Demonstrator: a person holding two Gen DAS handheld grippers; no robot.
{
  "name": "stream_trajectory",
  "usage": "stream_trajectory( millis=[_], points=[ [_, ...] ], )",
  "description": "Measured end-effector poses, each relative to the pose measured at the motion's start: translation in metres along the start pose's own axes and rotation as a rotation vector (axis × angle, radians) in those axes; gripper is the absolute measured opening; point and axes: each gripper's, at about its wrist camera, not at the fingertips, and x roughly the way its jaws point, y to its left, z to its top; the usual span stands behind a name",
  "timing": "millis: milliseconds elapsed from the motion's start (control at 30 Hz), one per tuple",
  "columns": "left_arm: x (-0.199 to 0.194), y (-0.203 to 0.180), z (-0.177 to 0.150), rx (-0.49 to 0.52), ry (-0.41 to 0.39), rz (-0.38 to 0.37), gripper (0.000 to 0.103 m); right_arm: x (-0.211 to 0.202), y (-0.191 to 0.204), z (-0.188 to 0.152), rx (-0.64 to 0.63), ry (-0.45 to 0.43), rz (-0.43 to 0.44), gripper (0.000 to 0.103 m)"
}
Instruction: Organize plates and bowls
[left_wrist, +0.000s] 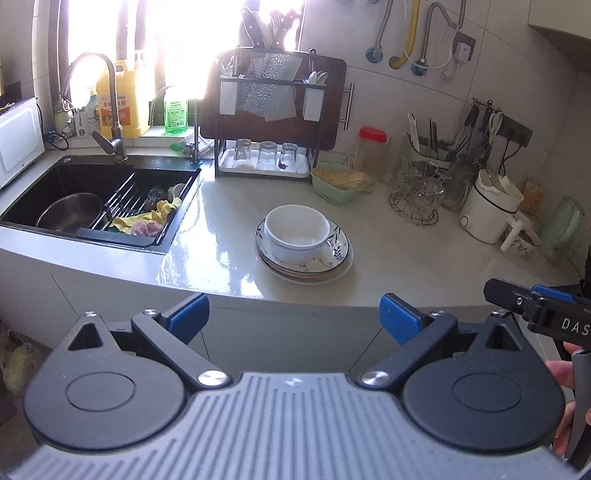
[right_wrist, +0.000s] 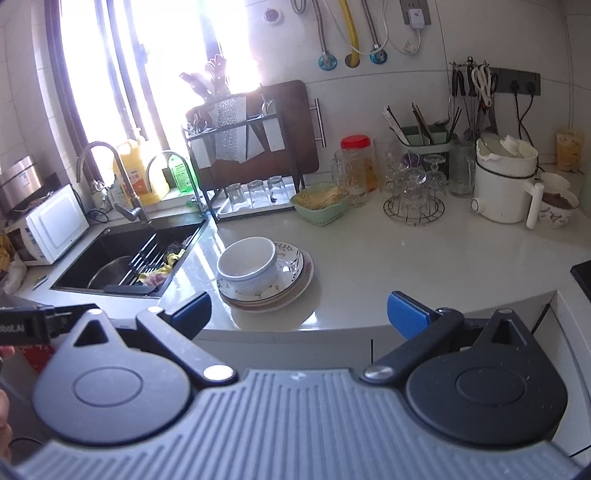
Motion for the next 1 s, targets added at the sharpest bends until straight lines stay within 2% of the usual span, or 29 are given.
stream_trajectory(
  millis=[267,367,600,1000],
  points=[
    [0.000,0.010,-0.008,-0.027,0.005,0.013,0.100,0.002,0.006,-0.006,-0.011,0.023,0.013,0.103],
    [-0.001,0.008,-0.014,-0.005,0.010,0.028,0.100,0.000,0.005,-0.008,-0.015,0.024,0.018,0.103],
    [0.001,0.004,-0.024,-0.022,0.032,0.011,0.100,0.002,0.006,-0.010,-0.016,0.021,0.014,0.103],
    [-0.007,-0.002,-0.014,0.000,0.007,0.028,0.100,0.002,0.005,-0.011,-0.012,0.010,0.022,0.103]
  ],
)
